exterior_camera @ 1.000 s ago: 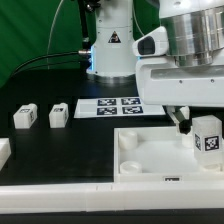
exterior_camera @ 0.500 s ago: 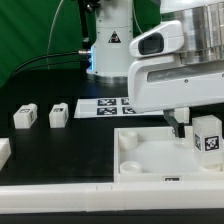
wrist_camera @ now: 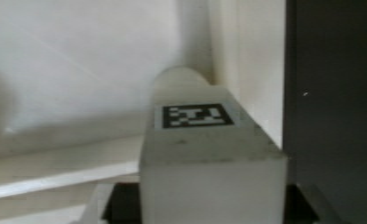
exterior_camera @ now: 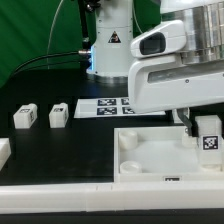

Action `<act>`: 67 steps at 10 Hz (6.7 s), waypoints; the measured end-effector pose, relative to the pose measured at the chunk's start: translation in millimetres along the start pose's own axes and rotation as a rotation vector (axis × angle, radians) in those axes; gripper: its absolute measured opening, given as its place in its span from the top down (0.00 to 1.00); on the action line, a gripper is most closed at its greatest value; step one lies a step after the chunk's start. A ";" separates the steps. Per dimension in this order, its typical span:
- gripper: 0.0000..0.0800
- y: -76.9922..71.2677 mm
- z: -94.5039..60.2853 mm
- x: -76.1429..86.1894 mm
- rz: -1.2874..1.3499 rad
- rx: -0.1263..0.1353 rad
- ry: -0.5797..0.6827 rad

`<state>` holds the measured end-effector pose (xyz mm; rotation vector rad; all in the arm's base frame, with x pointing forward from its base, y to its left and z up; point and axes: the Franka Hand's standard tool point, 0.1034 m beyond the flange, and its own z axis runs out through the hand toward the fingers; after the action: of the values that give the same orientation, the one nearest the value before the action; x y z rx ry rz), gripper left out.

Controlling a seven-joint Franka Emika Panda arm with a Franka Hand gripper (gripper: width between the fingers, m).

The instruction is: Assemble one leg

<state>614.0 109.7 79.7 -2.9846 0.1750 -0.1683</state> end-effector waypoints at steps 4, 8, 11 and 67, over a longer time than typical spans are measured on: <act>0.63 0.4 0.1 0.0 0.055 0.001 0.000; 0.63 3.9 1.0 0.1 0.443 0.003 0.004; 0.63 6.6 0.9 0.9 0.789 0.014 0.003; 0.19 0.7 6.6 6.0 1.377 -0.024 -0.090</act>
Offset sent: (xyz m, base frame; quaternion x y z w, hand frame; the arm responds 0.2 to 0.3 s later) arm 0.0000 0.0000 0.0000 0.0000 0.0000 0.0000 1.0000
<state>620.6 109.2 73.7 -2.1864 2.0111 0.1348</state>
